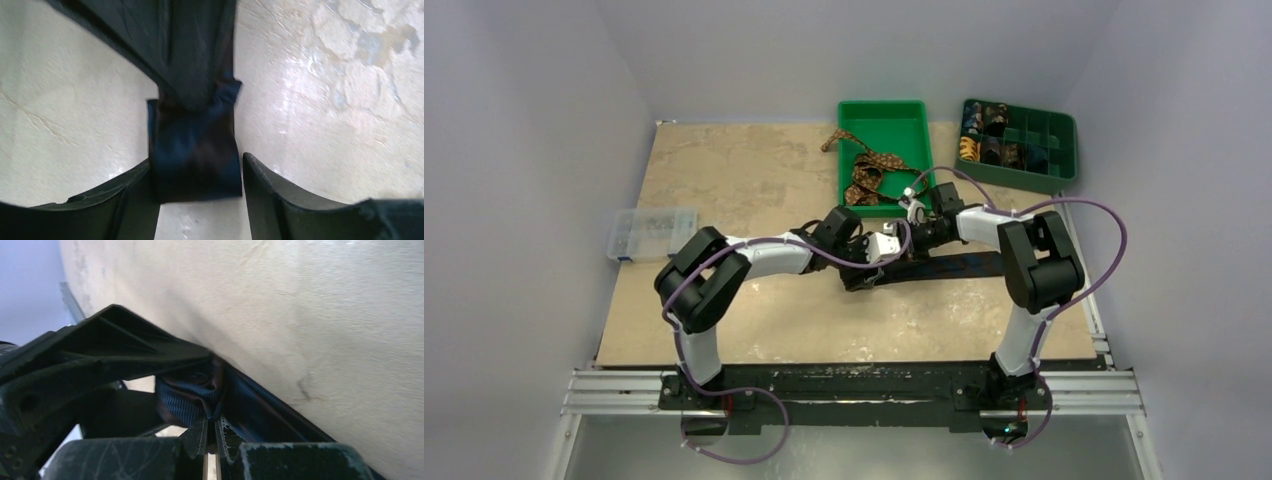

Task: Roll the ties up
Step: Roll the tie at the center of the board.

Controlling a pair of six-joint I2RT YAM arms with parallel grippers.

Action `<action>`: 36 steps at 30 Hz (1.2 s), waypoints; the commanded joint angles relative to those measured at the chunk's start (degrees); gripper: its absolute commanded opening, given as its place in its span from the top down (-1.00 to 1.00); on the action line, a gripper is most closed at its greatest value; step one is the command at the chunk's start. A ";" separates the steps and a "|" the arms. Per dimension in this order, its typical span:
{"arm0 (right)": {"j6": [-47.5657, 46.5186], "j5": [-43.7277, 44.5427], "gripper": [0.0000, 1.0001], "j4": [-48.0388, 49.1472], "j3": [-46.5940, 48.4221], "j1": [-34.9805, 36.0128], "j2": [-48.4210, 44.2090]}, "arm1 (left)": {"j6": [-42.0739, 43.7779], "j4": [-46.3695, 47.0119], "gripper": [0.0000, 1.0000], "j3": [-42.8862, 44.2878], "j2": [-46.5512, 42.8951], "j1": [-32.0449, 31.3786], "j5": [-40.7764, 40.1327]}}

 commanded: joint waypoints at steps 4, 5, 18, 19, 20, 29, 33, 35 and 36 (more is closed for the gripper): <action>-4.87 14.63 1.00 -4.84 1.63 -0.60 0.73 | -2.86 6.54 -0.20 -3.84 -5.26 1.65 4.88; -4.92 15.58 1.00 -4.91 1.81 -0.61 0.85 | -2.82 6.26 -0.20 -3.02 -4.76 1.65 5.18; -7.43 25.19 1.00 -6.93 3.33 -0.22 3.41 | -13.78 22.17 -0.72 -10.42 -7.86 5.25 5.06; -7.72 25.35 1.00 -6.99 3.22 -0.15 3.35 | -14.46 23.97 -0.79 -11.48 -8.24 5.31 4.33; -8.03 25.46 1.00 -7.06 3.20 -0.08 3.30 | -15.31 26.15 -0.85 -12.56 -9.10 5.31 3.36; -10.75 25.07 1.00 -7.25 1.91 1.04 1.51 | -17.98 29.65 -0.98 -18.97 -25.36 5.36 -1.73; -11.33 24.21 1.00 -7.07 1.97 1.15 2.09 | -18.17 27.80 -1.00 -18.10 -21.63 6.93 11.50; -11.41 23.79 1.00 -7.44 2.33 1.23 2.56 | -19.70 39.11 -1.00 -22.29 -18.66 6.05 11.63; -11.42 23.51 1.00 -7.60 2.47 1.30 2.63 | -19.21 41.83 -1.00 -23.20 -16.89 5.57 11.32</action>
